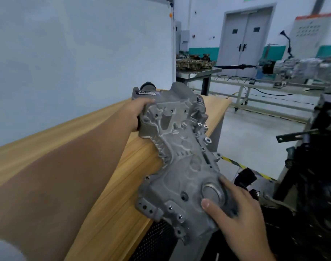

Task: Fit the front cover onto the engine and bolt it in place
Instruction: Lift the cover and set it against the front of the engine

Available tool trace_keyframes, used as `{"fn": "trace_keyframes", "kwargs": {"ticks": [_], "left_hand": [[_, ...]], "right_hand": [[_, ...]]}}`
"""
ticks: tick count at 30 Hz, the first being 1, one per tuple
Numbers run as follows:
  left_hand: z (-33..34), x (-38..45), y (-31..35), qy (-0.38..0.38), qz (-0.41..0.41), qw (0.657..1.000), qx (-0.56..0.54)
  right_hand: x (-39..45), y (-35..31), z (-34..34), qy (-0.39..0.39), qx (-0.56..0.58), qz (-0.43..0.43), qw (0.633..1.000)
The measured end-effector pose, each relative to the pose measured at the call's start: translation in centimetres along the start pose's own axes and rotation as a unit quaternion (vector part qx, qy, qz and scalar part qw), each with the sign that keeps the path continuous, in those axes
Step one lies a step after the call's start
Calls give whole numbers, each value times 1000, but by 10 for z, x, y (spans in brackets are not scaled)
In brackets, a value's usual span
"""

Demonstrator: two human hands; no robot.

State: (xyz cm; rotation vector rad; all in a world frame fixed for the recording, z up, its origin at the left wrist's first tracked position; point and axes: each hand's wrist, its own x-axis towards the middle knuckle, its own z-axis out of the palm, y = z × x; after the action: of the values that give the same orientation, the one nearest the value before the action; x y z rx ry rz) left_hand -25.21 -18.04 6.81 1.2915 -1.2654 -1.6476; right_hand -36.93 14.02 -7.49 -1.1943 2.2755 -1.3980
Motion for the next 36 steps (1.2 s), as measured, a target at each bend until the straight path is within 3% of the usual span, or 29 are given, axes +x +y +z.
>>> {"fn": "trace_keyframes", "kwargs": {"ticks": [4, 6, 7, 9, 11, 16, 18, 21, 23, 25, 26, 29, 31, 34, 36], "left_hand": [[7, 5, -4, -28, 26, 997, -72], [7, 2, -13, -36, 36, 992, -119], [7, -5, -17, -50, 43, 989, -136], [7, -23, -15, -60, 76, 981, -167], [13, -46, -7, -34, 130, 971, -198], [21, -124, 2, 10, 260, 950, -170], [16, -156, -1, -4, 304, 938, -167], [7, -212, -3, -42, 376, 911, -163], [5, -253, -7, -81, 432, 886, -149], [9, -289, -8, -144, 480, 856, -127], [12, -306, -7, -177, 498, 841, -115], [30, -355, -2, -284, 544, 786, -77], [49, -383, 1, -347, 555, 754, -54], [89, -418, 5, -429, 563, 705, -26], [121, -433, 7, -474, 545, 691, -13]], "right_hand": [[5, 19, 15, 119, 99, 28, 988], [12, 32, 14, 188, 187, 124, 956], [16, 36, 12, 185, 228, 199, 935], [22, 44, 12, 86, 368, 328, 866], [19, 37, 16, -19, 489, 393, 778], [-23, 5, 33, -97, 519, 428, 734], [-39, -1, 29, -95, 534, 410, 733], [-61, -3, 15, -79, 515, 357, 776], [-69, -18, -9, -54, 447, 311, 837], [-75, -39, -52, 36, 376, 195, 905], [-84, -52, -82, 95, 359, 125, 920], [-108, -87, -183, 264, 306, -43, 914], [-131, -101, -237, 339, 206, -107, 912], [-172, -97, -290, 434, 118, -106, 887], [-190, -86, -315, 488, 110, -95, 861]]}}
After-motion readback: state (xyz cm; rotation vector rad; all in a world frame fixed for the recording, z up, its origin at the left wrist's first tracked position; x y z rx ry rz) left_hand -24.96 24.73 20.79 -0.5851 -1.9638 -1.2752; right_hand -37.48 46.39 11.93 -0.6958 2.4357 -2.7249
